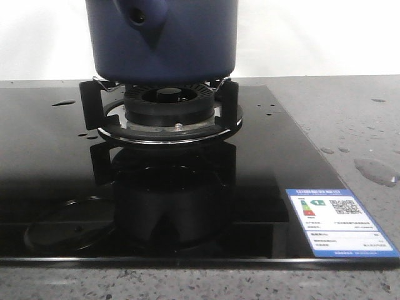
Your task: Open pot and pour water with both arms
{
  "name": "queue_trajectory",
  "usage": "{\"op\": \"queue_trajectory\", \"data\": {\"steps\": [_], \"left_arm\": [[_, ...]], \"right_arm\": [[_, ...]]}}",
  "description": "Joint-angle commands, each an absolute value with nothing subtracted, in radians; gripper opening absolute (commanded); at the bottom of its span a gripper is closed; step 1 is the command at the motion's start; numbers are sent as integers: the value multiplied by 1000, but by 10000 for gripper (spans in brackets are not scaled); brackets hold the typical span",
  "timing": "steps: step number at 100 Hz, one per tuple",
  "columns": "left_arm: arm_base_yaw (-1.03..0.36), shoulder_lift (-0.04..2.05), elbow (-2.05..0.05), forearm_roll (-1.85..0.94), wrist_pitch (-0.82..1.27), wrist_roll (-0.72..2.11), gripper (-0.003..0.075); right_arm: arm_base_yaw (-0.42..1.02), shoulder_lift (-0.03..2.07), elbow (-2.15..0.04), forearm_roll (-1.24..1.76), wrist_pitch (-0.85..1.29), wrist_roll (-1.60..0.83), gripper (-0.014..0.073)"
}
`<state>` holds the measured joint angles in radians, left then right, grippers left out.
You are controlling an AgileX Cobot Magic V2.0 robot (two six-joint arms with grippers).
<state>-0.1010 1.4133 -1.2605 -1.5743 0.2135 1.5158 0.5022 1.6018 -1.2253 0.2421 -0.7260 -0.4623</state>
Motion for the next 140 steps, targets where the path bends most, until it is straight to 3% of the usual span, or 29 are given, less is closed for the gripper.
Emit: {"op": "queue_trajectory", "data": {"steps": [1,88,115,140], "left_arm": [[-99,1368,-1300,-1602,217,1515,384],[-99,1368,-1301,-1602,242,1515,384],[-99,1368,-1329,-1604,376,1515,384],[-127,1368,-1367,-1617,476,1515,384]], "right_arm": [[502,1547,-1254,195,-853,-467,-57],[502,1546,-1254,169,-814,-467,-57],[462,1470,-1334,178,-358,-467,-57],[260,1431,-1540,275,350,-409,-55]]}}
